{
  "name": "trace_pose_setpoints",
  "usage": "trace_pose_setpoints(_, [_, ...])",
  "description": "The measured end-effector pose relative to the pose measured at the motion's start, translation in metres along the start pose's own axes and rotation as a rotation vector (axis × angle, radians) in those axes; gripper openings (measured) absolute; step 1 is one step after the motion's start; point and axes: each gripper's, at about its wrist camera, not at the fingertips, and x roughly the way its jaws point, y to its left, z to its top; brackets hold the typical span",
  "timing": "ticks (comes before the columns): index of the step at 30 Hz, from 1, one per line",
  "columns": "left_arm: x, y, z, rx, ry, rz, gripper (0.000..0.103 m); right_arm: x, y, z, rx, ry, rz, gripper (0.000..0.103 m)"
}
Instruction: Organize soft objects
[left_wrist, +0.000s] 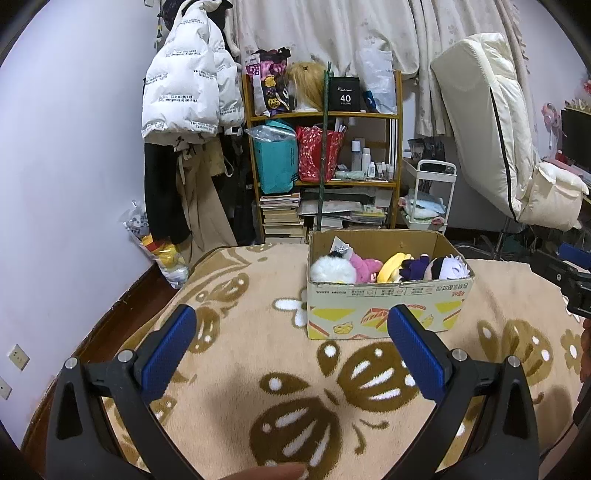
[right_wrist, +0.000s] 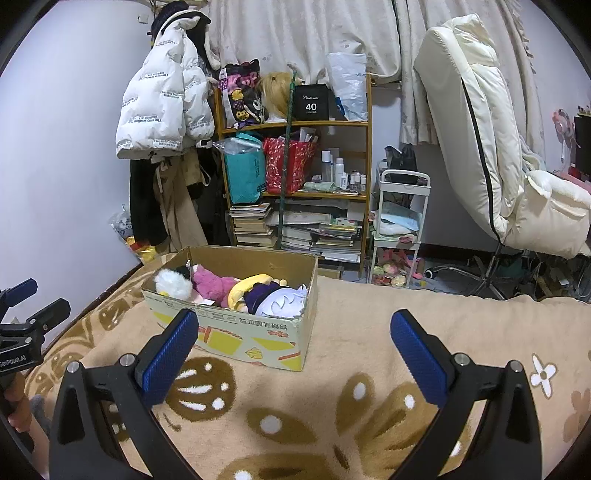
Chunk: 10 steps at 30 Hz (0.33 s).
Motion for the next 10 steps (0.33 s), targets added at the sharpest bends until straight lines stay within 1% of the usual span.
trace_pose_setpoints(10, [-0.0014,-0.0032,0.0013,0.031,-0.018,0.017,0.102,0.0002,-0.0011,0.0003,-0.001,0.002,0.002,0.103])
